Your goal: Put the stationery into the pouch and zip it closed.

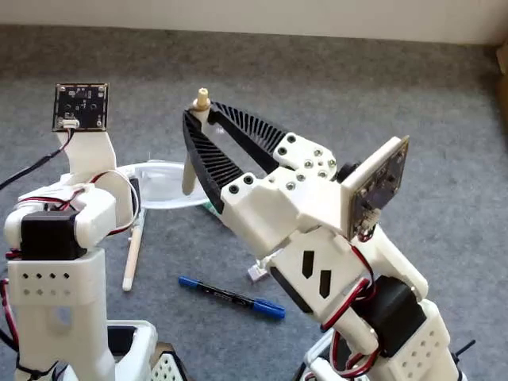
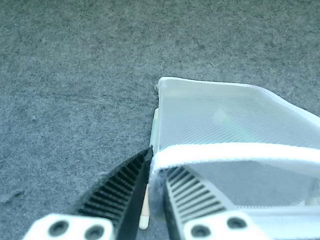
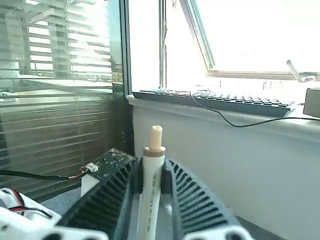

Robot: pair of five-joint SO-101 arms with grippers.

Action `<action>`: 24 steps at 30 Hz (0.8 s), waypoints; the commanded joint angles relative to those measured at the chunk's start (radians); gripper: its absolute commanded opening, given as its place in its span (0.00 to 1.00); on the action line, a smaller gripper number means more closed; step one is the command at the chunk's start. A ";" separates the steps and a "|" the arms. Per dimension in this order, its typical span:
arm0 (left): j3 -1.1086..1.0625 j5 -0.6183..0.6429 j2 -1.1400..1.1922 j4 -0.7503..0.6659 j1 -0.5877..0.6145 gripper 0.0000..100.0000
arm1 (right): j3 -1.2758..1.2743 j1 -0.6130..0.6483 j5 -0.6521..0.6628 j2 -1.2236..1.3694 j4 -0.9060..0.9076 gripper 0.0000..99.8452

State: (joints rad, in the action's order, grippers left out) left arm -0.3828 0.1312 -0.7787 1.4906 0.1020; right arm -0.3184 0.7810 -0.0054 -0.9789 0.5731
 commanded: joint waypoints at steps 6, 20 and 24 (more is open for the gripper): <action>0.036 0.014 0.025 -0.006 -0.016 0.01 | -0.140 0.082 0.126 -0.025 -0.171 0.00; 0.036 0.014 0.025 -0.002 -0.016 0.01 | -0.446 0.084 0.275 -0.028 -0.496 0.00; 0.036 0.014 0.025 -0.003 -0.015 0.01 | -0.450 0.084 0.275 -0.045 -0.490 0.00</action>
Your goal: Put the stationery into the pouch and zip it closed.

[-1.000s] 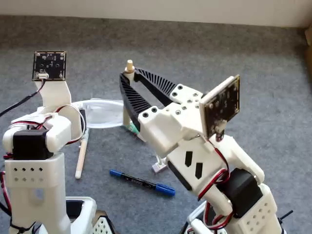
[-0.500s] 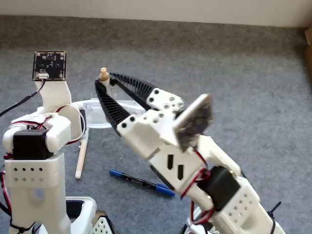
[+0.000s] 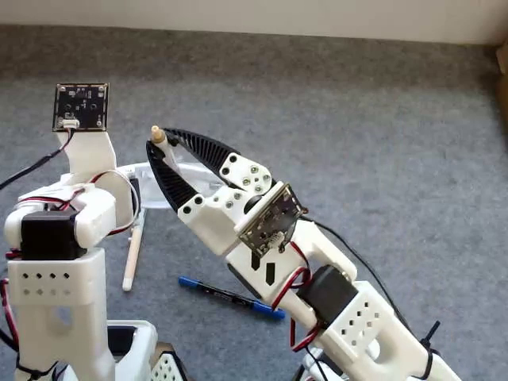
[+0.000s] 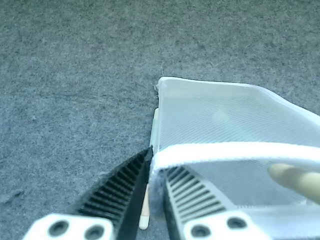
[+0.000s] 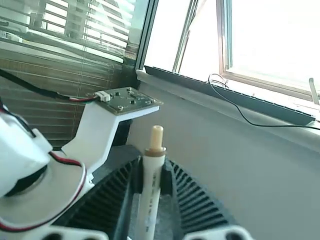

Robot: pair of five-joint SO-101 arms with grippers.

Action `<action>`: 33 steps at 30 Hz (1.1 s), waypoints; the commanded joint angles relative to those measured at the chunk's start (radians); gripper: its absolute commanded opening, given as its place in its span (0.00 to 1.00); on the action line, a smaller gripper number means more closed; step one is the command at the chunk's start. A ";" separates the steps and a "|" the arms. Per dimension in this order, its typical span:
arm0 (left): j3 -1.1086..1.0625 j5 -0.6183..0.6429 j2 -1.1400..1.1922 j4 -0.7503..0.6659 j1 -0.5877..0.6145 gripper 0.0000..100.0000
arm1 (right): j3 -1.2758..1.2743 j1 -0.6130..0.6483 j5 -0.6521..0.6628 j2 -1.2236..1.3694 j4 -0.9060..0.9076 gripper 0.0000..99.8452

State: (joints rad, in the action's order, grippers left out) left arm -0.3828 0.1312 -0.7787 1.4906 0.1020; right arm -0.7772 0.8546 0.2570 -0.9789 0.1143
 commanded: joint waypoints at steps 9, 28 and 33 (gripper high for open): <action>0.038 0.026 0.025 -0.008 -0.015 0.01 | -0.216 0.010 0.012 -0.232 -0.038 0.00; 0.188 0.077 0.033 -0.008 -0.036 0.01 | -0.456 0.005 0.005 -0.437 -0.031 0.00; 0.232 0.077 0.033 -0.008 -0.088 0.01 | -0.458 0.004 0.005 -0.433 -0.028 0.00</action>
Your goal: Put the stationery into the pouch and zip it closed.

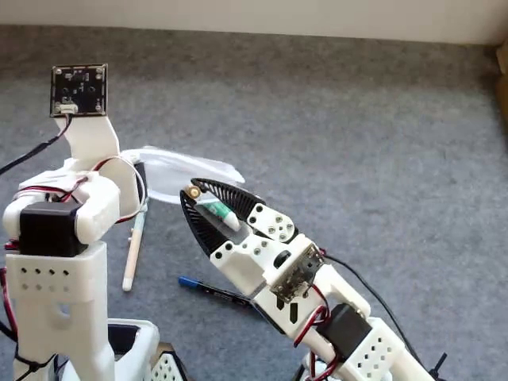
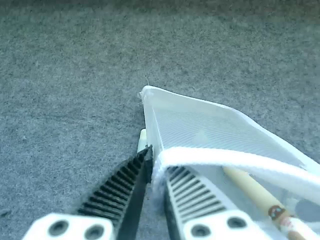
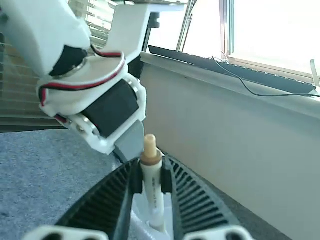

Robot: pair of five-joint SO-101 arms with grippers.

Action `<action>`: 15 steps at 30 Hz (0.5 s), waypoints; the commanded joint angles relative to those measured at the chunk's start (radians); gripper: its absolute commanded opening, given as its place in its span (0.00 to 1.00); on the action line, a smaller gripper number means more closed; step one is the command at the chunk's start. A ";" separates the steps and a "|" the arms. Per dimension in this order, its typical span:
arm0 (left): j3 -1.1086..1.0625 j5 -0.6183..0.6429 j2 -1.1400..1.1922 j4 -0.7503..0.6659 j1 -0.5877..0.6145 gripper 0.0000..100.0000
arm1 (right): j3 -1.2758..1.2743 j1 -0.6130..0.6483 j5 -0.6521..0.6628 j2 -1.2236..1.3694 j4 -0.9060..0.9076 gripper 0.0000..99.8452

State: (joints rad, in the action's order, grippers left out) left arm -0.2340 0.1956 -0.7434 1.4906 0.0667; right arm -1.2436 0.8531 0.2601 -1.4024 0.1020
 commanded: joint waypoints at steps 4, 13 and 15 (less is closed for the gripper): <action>0.062 0.012 -0.002 -0.002 -0.056 0.01 | 0.010 0.007 0.000 -0.010 0.094 0.00; -0.039 0.006 -0.010 0.000 -0.051 0.01 | 0.010 0.004 -0.101 -0.008 0.131 0.00; -0.048 0.005 -0.010 0.000 -0.051 0.01 | 0.013 -0.005 -0.118 -0.008 0.150 0.00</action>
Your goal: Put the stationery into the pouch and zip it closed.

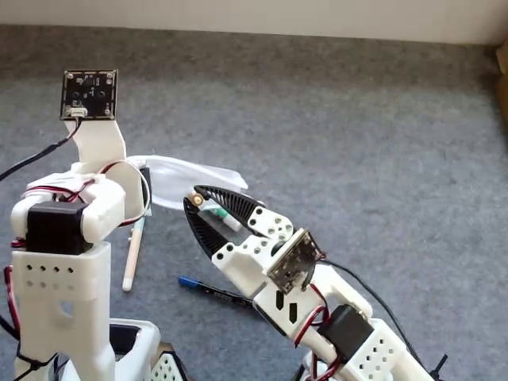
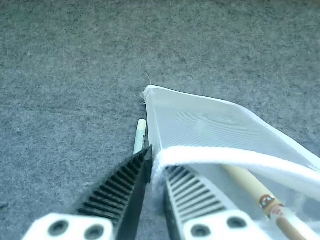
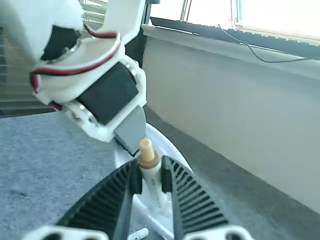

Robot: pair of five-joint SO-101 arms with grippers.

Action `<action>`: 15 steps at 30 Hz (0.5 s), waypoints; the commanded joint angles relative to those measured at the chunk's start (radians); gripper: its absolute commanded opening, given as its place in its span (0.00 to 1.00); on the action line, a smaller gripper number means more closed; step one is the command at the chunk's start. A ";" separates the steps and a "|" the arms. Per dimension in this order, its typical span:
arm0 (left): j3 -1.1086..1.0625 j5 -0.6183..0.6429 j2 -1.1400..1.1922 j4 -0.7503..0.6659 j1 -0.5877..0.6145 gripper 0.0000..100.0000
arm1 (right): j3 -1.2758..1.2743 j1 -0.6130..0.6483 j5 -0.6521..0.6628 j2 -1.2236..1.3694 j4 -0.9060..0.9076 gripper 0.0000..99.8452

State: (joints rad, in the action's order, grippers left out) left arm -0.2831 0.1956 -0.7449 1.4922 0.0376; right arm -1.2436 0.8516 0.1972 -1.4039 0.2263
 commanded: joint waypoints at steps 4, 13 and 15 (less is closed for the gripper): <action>-0.021 -0.028 -0.008 -0.003 -0.027 0.01 | 0.019 -0.030 -0.057 0.002 0.116 0.00; -0.042 -0.031 -0.008 -0.005 -0.022 0.01 | 0.088 -0.054 -0.155 0.174 0.136 0.07; -0.042 -0.031 -0.008 -0.005 -0.022 0.01 | 0.090 -0.054 -0.155 0.177 0.136 0.08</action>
State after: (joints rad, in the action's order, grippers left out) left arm -0.3307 0.1726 -0.7480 1.4922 0.0376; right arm -1.2114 0.8055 0.0606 -1.2766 0.3537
